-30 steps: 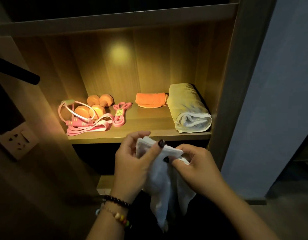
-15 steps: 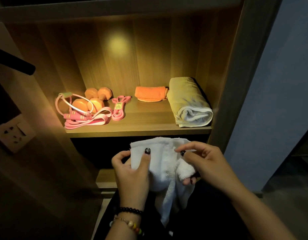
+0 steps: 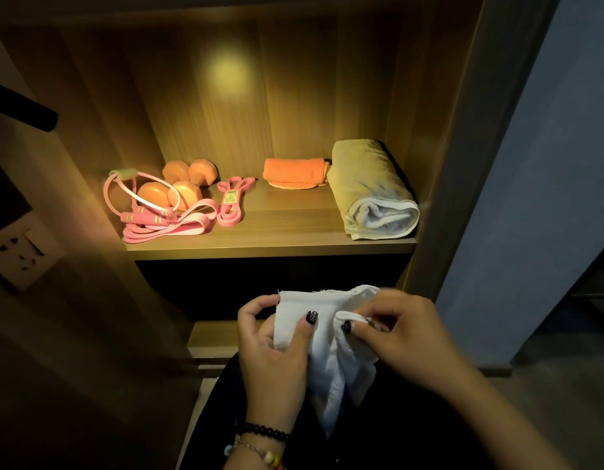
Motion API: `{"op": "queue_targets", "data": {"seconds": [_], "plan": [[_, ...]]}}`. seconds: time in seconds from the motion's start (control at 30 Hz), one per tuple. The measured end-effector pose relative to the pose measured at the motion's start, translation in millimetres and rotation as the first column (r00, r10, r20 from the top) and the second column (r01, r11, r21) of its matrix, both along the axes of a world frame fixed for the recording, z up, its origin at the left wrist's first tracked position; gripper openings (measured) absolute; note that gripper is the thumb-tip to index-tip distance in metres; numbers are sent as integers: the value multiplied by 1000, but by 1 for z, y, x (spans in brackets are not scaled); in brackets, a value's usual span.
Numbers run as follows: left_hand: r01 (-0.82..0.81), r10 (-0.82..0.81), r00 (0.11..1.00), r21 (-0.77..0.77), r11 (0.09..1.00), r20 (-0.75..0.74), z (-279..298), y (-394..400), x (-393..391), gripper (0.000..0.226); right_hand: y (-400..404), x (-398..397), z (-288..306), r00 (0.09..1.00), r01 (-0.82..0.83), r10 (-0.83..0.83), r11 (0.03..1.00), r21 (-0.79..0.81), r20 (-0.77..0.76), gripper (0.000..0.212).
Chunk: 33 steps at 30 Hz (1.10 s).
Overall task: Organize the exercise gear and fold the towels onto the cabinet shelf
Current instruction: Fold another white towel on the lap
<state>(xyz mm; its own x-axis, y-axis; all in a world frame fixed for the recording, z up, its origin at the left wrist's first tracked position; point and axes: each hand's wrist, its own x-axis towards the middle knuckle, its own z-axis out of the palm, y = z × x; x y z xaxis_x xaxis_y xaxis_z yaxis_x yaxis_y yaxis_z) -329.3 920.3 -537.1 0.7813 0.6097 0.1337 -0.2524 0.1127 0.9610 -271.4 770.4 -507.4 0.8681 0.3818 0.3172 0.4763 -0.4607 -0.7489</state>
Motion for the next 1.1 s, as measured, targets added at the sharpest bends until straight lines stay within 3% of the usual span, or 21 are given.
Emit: {"op": "queue_targets", "data": {"seconds": [0.17,0.3,0.43,0.53,0.67,0.83,1.0,1.1], "plan": [[-13,1,999,245,969,49,-7,4,-2,41,13,-12,2,986,-168,168,964,207,18,20],[5,-13,997,101,995,80,-10,6,-4,37,24,-13,4,986,-159,168,958,238,-20,8],[106,-143,984,286,952,110,-16,16,-8,12,25,-11,1,993,-106,119,955,276,-29,9],[223,-257,962,287,932,88,-24,19,-11,21,27,-9,2,992,-76,102,957,281,-80,17],[221,-282,955,425,878,88,-26,22,-9,26,29,-5,1,992,-49,71,978,201,-102,11],[224,-250,967,625,748,-47,-32,17,-4,22,33,-1,-1,998,-36,36,999,-1,-60,10],[193,-197,979,610,768,-62,-47,10,2,12,34,5,-6,998,-36,35,999,-27,-60,10],[149,-126,989,504,851,-79,-56,6,5,24,27,12,-6,992,-87,69,981,-175,-109,11]]}}
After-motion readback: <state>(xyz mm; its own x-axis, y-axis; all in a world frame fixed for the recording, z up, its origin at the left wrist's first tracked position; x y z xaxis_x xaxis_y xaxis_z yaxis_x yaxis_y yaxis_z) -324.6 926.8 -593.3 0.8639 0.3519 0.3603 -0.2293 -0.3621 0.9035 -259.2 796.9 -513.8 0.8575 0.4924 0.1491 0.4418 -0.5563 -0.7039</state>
